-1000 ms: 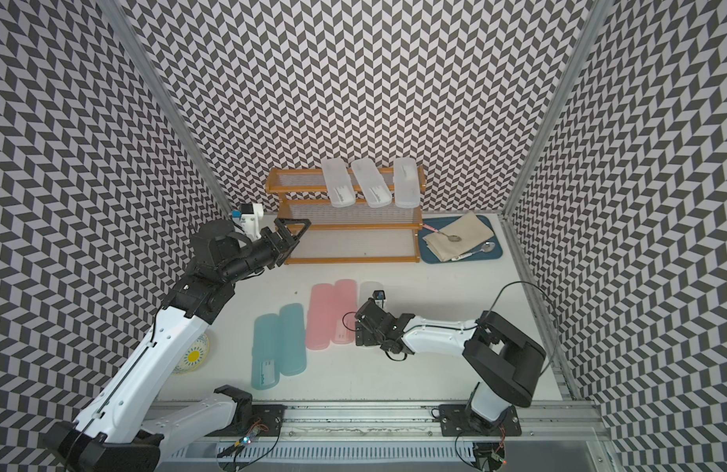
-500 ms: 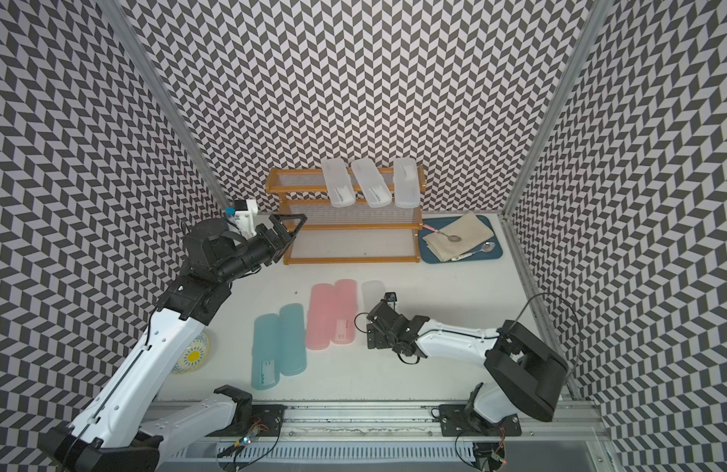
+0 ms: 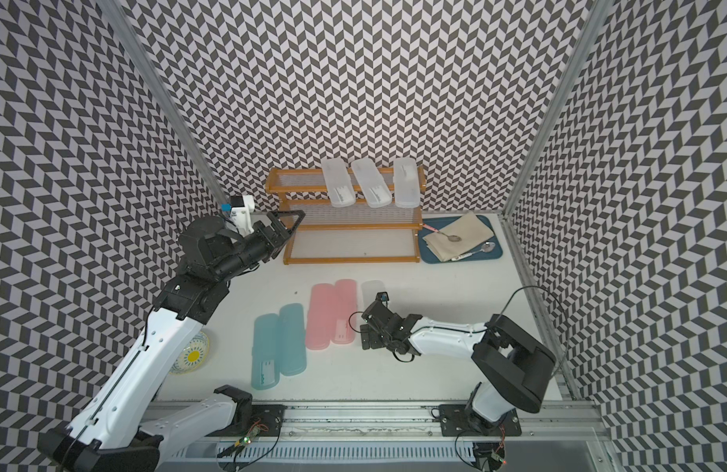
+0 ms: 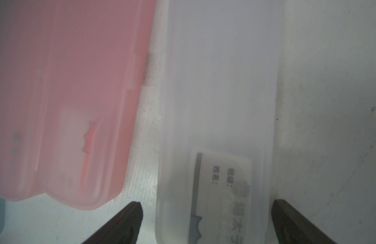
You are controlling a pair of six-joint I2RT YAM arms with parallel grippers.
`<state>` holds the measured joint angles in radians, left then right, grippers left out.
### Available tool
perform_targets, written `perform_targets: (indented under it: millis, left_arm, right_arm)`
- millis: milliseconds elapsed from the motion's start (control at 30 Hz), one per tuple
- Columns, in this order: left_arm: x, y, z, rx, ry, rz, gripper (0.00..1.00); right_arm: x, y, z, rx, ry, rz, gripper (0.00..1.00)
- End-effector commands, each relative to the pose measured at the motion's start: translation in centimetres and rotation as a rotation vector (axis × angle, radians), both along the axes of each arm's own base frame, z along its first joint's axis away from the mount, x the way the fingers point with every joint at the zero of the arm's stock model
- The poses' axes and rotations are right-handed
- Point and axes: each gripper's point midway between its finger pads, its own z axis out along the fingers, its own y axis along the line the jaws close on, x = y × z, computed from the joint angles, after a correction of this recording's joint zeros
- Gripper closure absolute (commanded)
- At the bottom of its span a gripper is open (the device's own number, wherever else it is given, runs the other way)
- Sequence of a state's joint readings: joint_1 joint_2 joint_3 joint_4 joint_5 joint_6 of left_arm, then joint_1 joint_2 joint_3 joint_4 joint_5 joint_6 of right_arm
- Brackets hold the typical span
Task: Place the pencil cases on the shelf according to color
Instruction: Pick up the pencil case from the center of the board.
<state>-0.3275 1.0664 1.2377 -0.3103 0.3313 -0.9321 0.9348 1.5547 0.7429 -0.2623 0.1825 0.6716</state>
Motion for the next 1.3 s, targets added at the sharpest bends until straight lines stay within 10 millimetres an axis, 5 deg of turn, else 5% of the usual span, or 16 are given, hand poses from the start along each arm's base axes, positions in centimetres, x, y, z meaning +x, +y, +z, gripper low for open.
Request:
perform_targets:
  millis: [0, 133, 433, 633, 933, 1267]
  left_arm:
    - [-0.6, 0.3, 1.7, 0.017, -0.079, 0.007, 0.00]
    - [0.1, 1.1, -0.9, 0.102, -0.032, 0.047, 0.00]
    - [2.4, 4.3, -15.7, 0.372, 0.239, 0.042, 0.00]
    - [3.3, 8.2, -20.7, 0.495, 0.346, 0.140, 0.00]
    - [4.0, 10.5, -24.6, 0.591, 0.421, 0.176, 0.00]
    - [5.3, 11.9, -22.5, 0.642, 0.360, 0.235, 0.00]
  right_arm:
    - [-0.4, -0.9, -1.3, -0.064, 0.011, 0.004, 0.00]
    - [-1.1, -1.6, -2.3, -0.107, 0.019, 0.004, 0.00]
    - [-1.7, -1.8, -3.4, -0.159, 0.025, 0.016, 0.02]
    - [-1.9, -1.6, -4.2, -0.190, 0.025, 0.020, 0.08]
    - [-2.0, -1.7, -3.0, -0.158, -0.006, 0.011, 0.39]
    - [-1.1, 1.3, 6.2, 0.009, -0.120, 0.031, 0.35]
